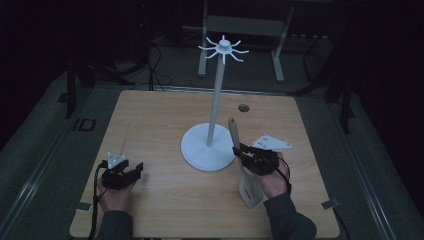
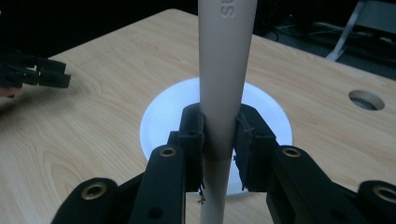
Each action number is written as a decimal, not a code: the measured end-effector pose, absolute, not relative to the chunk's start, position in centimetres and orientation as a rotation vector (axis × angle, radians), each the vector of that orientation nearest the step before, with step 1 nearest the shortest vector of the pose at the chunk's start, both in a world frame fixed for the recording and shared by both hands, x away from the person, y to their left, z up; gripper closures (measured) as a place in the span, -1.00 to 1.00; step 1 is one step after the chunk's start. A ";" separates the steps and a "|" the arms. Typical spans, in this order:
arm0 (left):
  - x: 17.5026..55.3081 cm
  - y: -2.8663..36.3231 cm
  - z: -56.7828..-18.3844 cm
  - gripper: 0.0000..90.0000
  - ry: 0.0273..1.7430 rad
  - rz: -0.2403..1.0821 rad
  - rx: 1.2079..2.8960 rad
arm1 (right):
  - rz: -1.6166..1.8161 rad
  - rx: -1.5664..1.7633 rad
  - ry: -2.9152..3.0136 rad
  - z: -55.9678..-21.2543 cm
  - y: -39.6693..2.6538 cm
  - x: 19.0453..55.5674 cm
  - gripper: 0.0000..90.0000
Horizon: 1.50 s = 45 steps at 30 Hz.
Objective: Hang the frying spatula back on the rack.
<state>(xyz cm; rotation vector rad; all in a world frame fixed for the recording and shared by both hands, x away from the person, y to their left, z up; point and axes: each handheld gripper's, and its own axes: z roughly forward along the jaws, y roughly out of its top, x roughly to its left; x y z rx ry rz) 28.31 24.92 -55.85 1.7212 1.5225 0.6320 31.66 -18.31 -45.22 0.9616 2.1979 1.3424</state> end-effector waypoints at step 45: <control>28.3 24.9 -55.9 -0.11 1.523 0.632 1.722 | 1.442 0.940 2.070 -41.9 -18.6 32.7 0.64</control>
